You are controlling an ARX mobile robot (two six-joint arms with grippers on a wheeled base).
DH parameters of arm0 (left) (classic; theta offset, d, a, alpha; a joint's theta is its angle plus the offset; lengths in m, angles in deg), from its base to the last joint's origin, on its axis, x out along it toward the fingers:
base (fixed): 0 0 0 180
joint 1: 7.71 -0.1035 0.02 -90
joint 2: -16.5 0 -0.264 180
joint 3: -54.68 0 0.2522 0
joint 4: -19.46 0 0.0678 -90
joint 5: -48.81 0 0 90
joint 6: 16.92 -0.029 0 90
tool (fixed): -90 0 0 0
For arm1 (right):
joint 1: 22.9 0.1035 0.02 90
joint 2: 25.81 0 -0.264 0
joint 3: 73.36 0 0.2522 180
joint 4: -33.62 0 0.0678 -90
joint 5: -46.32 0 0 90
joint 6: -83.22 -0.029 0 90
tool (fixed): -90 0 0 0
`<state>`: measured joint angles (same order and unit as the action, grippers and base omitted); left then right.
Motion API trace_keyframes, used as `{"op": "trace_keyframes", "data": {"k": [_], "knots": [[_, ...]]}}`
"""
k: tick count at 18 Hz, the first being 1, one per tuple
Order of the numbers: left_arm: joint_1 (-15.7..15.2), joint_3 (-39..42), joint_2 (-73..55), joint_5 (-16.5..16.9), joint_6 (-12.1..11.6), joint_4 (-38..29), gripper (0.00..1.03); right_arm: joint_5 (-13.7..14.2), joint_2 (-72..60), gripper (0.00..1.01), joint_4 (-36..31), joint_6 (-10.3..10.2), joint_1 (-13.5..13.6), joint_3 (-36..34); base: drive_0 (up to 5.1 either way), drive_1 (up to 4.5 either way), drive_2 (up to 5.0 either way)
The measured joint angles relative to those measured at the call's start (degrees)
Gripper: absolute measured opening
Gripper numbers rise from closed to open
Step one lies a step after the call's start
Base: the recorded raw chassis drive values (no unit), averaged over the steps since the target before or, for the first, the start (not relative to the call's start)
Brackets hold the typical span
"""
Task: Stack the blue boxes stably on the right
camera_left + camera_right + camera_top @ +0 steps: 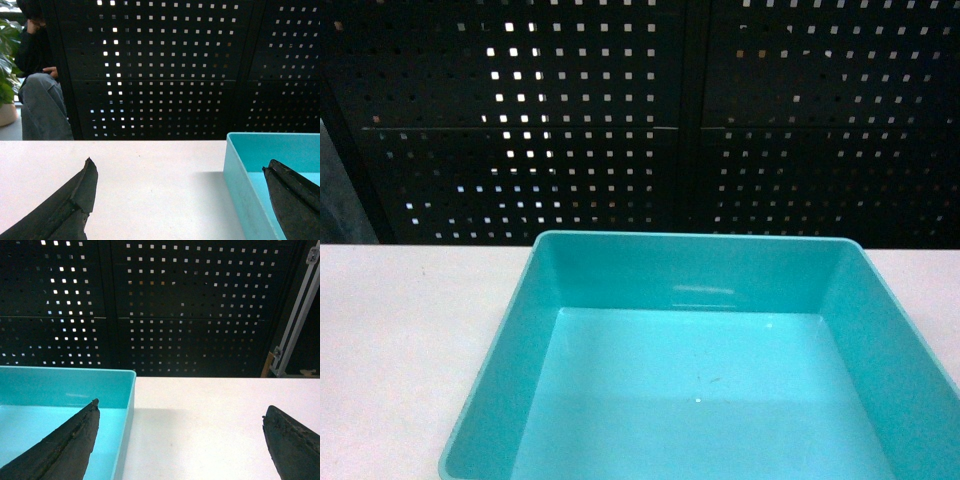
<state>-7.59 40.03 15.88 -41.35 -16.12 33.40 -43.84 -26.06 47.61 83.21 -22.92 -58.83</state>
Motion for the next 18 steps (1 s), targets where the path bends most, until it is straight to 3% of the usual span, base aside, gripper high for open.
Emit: {"op": "trace_keyframes", "data": {"k": [4, 6, 7, 9, 12, 14, 16, 18], "knots": [[0.0, 0.0, 0.0, 0.0, 0.0, 0.0, 0.98, 0.0, 0.0, 0.98, 0.0, 0.0, 0.0, 0.0, 0.0, 0.0, 0.0], [2.38, 0.17, 1.16, -4.07, 0.35, 2.82, 0.98, -0.04, 0.0, 0.98, -0.26, 0.09, -0.09, 0.0, 0.0, 0.0, 0.0], [3.26, 0.33, 1.16, -4.96, 1.01, 3.15, 0.98, -1.44, -0.5, 0.98, -2.32, 0.98, -1.25, -0.07, 0.0, 0.0, 0.0], [4.81, 0.17, -3.5, -7.23, 2.91, -3.02, 0.98, -7.15, -7.98, 0.98, -10.14, 1.33, -7.91, -0.11, 0.0, 0.0, 0.0], [4.04, -0.44, -19.26, -2.8, 3.43, -14.71, 0.98, -10.05, -22.95, 0.98, -24.46, 1.62, -8.57, 0.52, 0.0, 0.0, 0.0], [0.55, -6.56, -32.28, 2.95, 3.56, -22.43, 0.98, -10.56, -35.04, 0.98, -32.06, 1.73, -6.95, 5.07, 0.0, 0.0, 0.0], [0.61, -15.41, -43.06, 7.41, 4.33, -23.74, 0.98, -10.34, -44.3, 0.98, -33.99, 3.34, -3.39, 12.09, 0.0, 0.0, 0.0], [3.67, -20.35, -50.49, 8.57, 4.44, -21.88, 0.98, -8.48, -50.49, 0.98, -32.87, 4.68, -0.48, 15.23, 0.0, 0.0, 0.0]]}}
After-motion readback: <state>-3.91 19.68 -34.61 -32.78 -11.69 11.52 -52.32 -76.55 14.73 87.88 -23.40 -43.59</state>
